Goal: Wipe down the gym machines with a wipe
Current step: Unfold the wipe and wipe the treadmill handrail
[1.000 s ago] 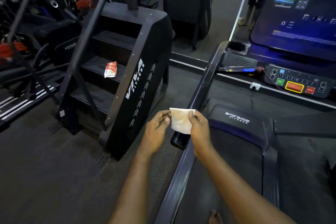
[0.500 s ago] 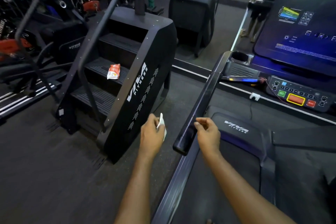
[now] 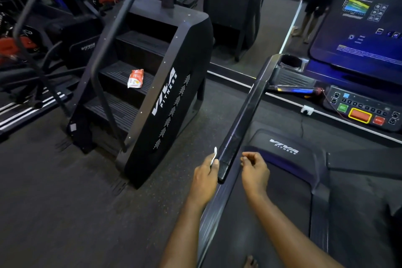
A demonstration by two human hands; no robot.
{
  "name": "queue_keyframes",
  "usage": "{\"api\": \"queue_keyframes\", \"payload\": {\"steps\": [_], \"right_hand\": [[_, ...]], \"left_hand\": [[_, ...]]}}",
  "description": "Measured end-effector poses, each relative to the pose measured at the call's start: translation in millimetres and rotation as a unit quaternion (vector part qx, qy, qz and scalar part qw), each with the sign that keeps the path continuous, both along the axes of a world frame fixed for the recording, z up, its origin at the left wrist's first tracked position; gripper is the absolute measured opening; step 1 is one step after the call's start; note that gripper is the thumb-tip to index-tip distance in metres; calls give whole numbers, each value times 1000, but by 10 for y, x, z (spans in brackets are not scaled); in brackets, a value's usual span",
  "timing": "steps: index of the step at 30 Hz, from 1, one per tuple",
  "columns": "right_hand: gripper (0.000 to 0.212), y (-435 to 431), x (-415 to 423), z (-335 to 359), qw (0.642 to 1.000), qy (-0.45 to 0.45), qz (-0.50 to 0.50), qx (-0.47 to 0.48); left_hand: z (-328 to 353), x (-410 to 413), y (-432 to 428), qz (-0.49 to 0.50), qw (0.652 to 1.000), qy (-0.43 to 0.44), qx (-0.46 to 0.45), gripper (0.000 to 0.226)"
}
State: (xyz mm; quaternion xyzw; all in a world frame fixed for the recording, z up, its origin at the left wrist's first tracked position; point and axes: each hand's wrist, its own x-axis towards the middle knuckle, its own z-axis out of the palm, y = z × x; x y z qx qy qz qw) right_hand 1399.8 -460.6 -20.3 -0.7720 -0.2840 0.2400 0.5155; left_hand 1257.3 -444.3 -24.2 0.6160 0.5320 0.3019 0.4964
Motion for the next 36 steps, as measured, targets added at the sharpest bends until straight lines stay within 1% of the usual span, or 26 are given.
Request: {"api": "queue_keyframes", "payload": {"steps": [5, 8, 11, 13, 15, 19, 21, 26, 27, 29, 30, 34, 36], "right_hand": [[13, 66, -6, 59, 1000, 20, 12, 16], [16, 160, -61, 2, 999, 44, 21, 10], [21, 228, -74, -27, 998, 56, 19, 7], [18, 250, -36, -14, 998, 62, 11, 6], [15, 281, 32, -27, 998, 69, 2, 8], [26, 437, 93, -31, 997, 83, 3, 6], [29, 526, 140, -43, 997, 81, 8, -2], [38, 657, 290, -66, 995, 95, 24, -33], [39, 670, 325, -75, 994, 103, 26, -39], [40, 705, 386, -86, 992, 115, 35, -45], [40, 732, 406, -89, 991, 121, 42, -46], [46, 824, 392, -135, 989, 124, 60, -59], [47, 828, 350, -149, 989, 124, 55, -64]], "left_hand": [[-152, -106, -59, -21, 999, -30, -25, 51], [-224, -150, -134, -17, 998, -42, -48, 62], [-174, -50, 114, -44, 994, -51, -81, 69], [-80, 12, 305, -65, 990, -57, -109, 72], [-27, 22, 404, -78, 988, -64, -118, 66], [-74, -85, 230, -60, 986, -72, -138, 50], [-107, -79, 219, -53, 982, -72, -164, 50], [-84, 132, 614, -78, 978, -31, -192, 79], [-64, 161, 649, -86, 978, -28, -189, 78], [51, 181, 592, -97, 982, -27, -159, 65], [95, 164, 519, -87, 985, -28, -149, 60], [132, 58, 253, -51, 988, -57, -131, 55], [146, 57, 266, -55, 989, -61, -124, 53]]}}
